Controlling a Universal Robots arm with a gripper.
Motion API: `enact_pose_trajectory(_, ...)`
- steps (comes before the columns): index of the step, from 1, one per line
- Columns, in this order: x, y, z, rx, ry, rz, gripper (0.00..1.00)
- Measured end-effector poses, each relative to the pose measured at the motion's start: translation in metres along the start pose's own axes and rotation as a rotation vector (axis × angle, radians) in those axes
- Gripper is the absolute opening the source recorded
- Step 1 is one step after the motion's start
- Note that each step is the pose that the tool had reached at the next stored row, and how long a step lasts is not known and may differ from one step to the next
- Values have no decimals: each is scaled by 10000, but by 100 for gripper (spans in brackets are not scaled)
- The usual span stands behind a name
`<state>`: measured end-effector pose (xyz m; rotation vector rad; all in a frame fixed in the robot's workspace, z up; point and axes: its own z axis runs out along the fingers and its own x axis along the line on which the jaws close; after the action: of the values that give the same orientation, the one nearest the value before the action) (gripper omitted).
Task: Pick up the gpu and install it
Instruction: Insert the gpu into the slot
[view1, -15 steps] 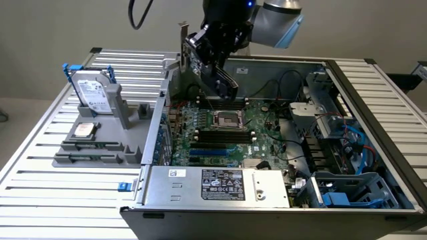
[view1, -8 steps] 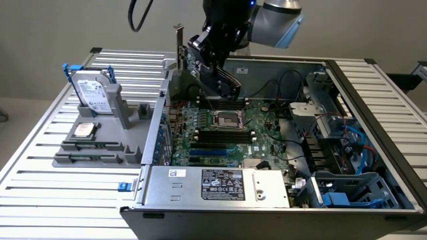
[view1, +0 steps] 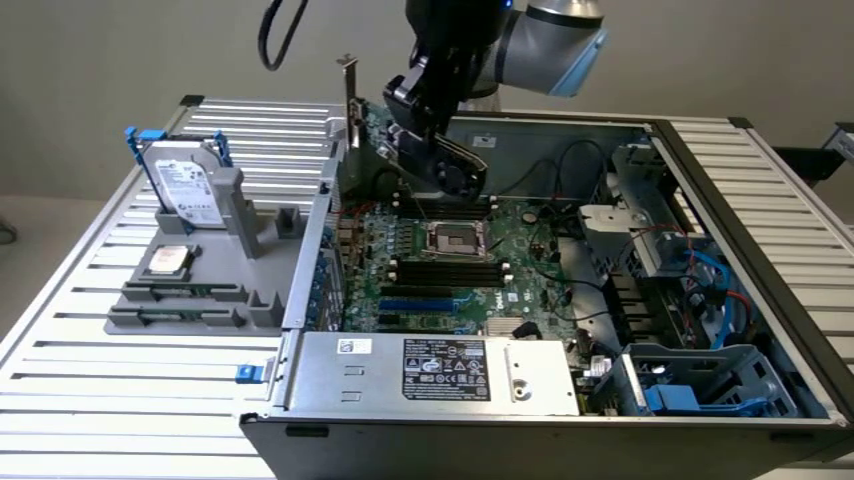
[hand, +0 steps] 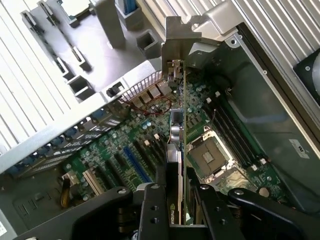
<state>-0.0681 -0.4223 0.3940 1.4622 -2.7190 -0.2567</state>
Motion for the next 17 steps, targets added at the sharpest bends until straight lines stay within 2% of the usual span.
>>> enact_pose_trajectory(3, 0, 0, 1, 40, -14, -429, 26)
enact_pose_trajectory(6, 0, 0, 0, 80, -3, -899, 26)
enact_pose_trajectory(12, 0, 0, 0, 145, 85, -1965, 26)
enact_pose_trajectory(17, 0, 0, 1, 217, 98, -2739, 26)
